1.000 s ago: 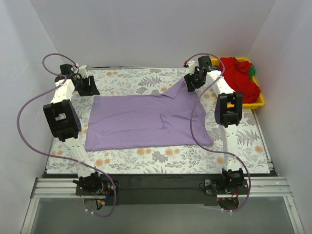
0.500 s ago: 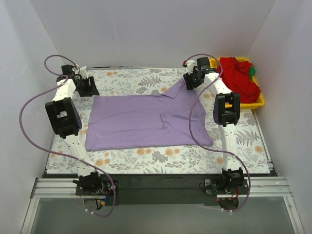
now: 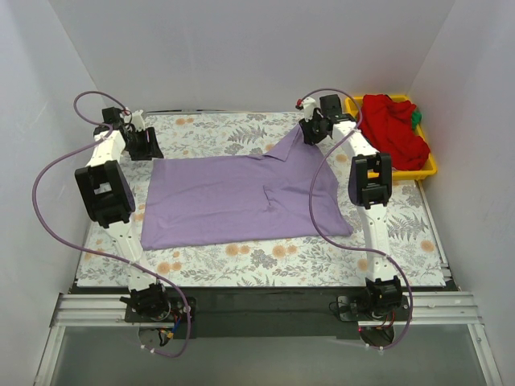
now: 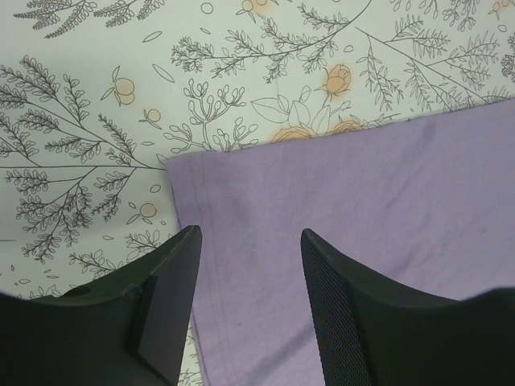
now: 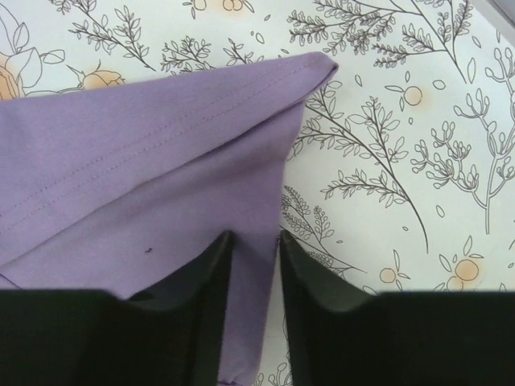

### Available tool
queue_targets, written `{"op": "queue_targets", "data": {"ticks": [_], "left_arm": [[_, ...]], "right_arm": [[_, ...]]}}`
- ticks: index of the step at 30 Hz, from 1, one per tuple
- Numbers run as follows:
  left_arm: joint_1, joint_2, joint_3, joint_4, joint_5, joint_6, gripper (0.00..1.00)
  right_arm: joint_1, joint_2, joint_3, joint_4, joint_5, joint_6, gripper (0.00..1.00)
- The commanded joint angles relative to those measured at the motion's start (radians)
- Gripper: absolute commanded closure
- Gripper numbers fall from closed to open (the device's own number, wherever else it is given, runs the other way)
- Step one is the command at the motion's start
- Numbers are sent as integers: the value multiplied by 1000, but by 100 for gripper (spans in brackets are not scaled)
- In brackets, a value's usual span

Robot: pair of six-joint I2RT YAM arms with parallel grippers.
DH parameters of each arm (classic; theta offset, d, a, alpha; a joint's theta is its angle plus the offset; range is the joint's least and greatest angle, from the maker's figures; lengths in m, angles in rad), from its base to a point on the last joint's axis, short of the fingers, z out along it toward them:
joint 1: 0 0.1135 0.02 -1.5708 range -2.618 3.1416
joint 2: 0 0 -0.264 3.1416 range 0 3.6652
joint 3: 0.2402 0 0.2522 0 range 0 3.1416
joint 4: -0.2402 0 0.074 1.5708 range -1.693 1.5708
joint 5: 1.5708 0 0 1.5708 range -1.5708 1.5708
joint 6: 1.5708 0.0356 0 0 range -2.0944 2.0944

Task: Fold and stack the t-shirts
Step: Fold the tshirt

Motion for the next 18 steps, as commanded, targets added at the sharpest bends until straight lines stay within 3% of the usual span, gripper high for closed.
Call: {"op": "queue_targets", "data": {"ticks": [1,2,5,18], "left_arm": [[-1,13,49,-3,-6,-5,48],[-3,23,57,-5,-17,-5,48],[-1,45,77,-15,-25,17,48],[-3,115,147,23,-25,141,49]], "right_arm": [[4,2,-10,24,-27,-12,67],[4,-1,-19,24,-22,-23,71],[1,-7,-53,20,-5,-43,98],[-21,-108,-82,14,-70,-30,99]]}}
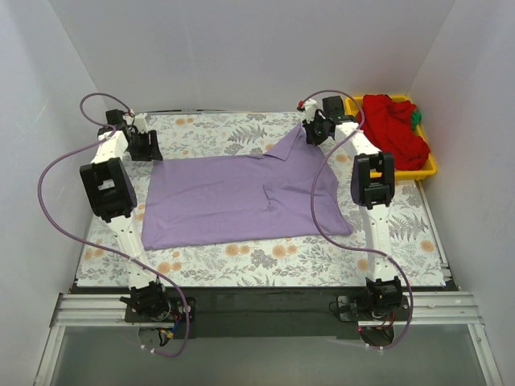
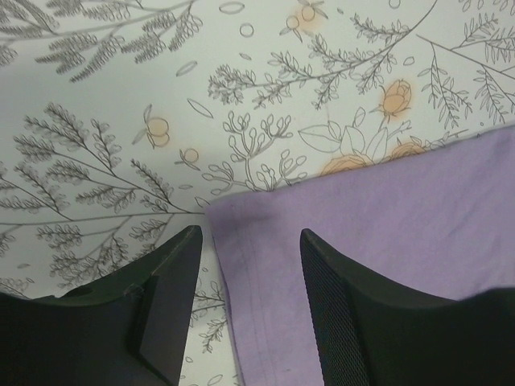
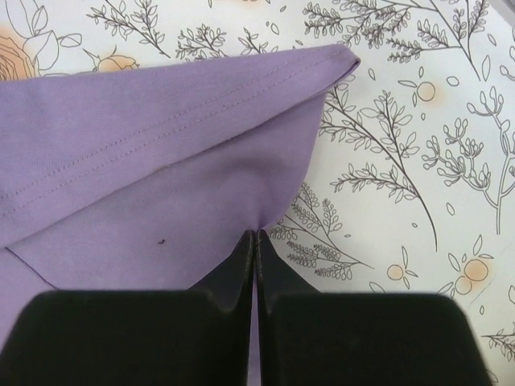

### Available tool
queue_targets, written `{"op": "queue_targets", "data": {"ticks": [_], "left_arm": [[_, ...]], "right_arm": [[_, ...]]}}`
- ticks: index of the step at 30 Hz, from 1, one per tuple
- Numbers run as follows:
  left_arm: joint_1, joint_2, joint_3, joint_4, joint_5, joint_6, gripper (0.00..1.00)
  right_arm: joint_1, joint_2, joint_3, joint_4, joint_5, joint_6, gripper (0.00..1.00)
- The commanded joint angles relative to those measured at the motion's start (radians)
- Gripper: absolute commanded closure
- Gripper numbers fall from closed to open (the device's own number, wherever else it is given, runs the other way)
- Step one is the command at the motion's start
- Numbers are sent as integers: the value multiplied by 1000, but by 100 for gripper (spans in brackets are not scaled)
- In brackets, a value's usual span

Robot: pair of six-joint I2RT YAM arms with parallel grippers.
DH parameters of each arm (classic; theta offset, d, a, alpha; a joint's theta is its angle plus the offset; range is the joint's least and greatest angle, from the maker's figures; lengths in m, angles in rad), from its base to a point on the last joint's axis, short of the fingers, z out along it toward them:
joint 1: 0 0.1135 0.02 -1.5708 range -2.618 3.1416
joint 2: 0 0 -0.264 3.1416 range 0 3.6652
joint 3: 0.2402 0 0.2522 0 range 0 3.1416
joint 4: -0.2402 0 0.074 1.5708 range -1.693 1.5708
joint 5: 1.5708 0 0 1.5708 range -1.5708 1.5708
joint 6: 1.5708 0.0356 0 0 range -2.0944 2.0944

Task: Fold and stack the t-shirts
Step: Fold the tshirt

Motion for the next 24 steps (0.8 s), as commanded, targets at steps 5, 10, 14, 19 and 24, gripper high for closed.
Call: {"op": "queue_targets", "data": {"ticks": [5,10,14,19,24], "left_arm": [[-4,36,88,24,25,133,51],[-14,50,78,15,49,231,54],[-17,76,96,-34,44,303,57],[-20,114,114,-45,44,326,70],[-20,105,120,-35,78,327,81]], "right_arm": [[-10,-102,-39,-23,-23,-11,99],[-10,-104,-42,-26,-19,-11,99],[-10,-104,-42,-28,-17,-11,99],[-10,-105,-52,-34,-25,-6,99],[-13,-122,-53,-42,-32,-1,99]]}}
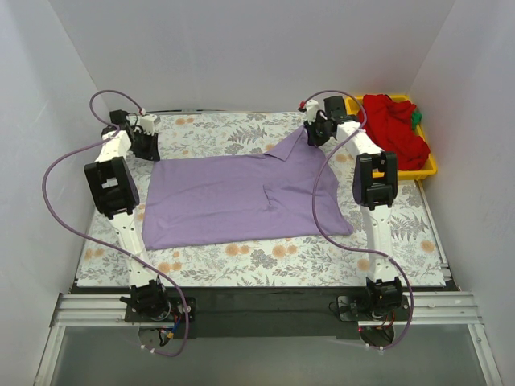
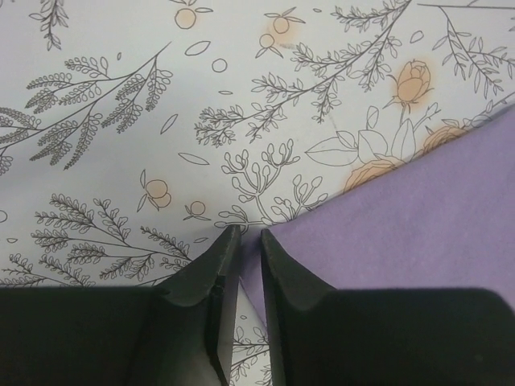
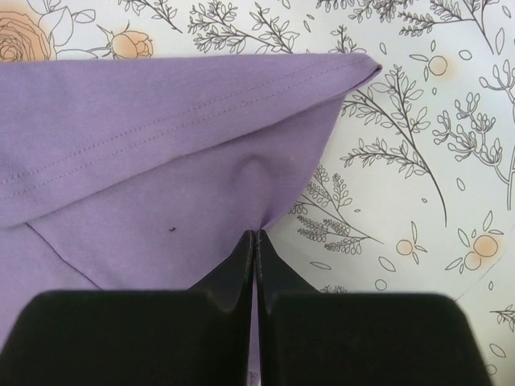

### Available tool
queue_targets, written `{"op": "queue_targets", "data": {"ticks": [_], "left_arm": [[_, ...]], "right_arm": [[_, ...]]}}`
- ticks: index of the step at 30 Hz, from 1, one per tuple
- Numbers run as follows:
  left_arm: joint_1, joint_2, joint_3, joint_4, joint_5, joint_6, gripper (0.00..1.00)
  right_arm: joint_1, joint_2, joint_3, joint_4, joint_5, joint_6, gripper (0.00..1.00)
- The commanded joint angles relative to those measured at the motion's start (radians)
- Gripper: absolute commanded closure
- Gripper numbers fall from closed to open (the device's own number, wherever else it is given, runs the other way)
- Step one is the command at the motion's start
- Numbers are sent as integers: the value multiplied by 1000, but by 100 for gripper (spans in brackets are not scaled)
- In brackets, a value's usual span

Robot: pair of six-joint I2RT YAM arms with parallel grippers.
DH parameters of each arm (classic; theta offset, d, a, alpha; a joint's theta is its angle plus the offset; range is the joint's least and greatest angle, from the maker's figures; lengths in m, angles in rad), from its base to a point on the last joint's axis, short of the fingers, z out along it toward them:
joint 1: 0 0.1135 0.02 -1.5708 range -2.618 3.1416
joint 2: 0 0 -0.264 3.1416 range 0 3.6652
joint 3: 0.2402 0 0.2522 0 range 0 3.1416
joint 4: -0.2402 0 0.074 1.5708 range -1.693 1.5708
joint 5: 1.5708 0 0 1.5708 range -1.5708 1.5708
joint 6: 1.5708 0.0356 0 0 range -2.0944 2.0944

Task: Fold and stack the t-shirts
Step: Fold the tshirt

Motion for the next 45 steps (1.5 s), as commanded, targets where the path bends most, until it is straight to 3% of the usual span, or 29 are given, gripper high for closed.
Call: {"op": "queue_targets", "data": {"ticks": [1,5,20,45], "left_arm": [[-6,6,19,-27,43,27,86],[-4,-34,-15,5,60,48,100],[8,-233,-171,176,125,25,100],[97,-612,-527,229,275,149,100]], "right_arm": [[-9,-87,-5,-19,-28,4,99],[-16,-116,-9,-30,-46,17,99],[-26,-240,-89,-76,-93,24,99],[-29,-564,-333,-203,-103,-31,99]]}}
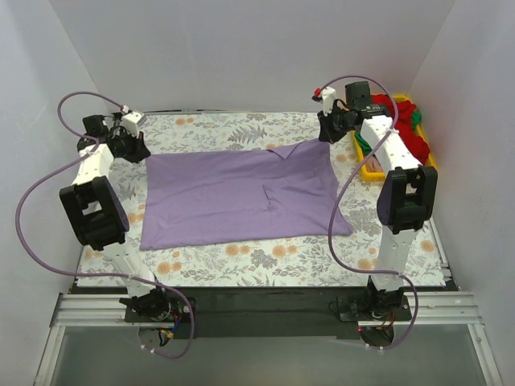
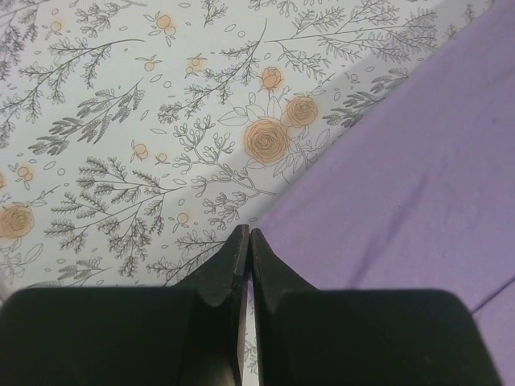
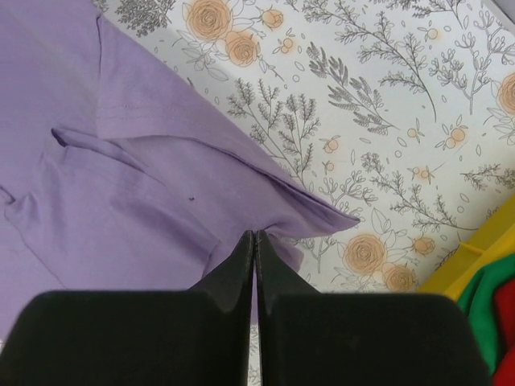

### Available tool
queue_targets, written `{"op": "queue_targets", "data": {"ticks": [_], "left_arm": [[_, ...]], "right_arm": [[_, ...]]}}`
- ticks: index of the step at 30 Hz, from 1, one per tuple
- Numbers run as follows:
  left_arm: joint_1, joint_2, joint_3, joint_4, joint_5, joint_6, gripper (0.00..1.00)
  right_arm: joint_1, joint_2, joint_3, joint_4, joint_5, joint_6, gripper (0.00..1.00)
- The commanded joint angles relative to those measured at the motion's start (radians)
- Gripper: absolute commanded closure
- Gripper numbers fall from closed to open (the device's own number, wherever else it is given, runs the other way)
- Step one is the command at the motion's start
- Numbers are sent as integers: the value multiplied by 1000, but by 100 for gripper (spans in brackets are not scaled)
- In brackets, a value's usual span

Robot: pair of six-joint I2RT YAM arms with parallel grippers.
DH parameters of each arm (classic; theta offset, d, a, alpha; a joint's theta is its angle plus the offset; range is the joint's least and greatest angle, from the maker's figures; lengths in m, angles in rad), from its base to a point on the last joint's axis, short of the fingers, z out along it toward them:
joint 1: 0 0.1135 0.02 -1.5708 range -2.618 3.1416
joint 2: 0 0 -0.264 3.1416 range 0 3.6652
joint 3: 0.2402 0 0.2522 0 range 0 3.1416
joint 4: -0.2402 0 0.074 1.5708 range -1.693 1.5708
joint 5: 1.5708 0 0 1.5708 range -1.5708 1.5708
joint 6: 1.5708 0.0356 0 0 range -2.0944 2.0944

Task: Fold and stack the t-shirts
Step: Fold the tshirt

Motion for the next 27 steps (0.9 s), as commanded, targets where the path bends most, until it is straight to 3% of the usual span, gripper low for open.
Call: {"op": "queue_targets", "data": {"ticks": [1,12,27], "left_arm": [[13,-124,-37,28,55,51,100],[66,-273,-155,-8,107,126,100],[86,-437,-351,-46,118,288,100]], "right_arm": [[-7,-79,-27,-29,-16,-19,99],[-7,-213,-157,-67,-12,-37,99],[-7,-391,-487,-70,-53,-23,99]]}}
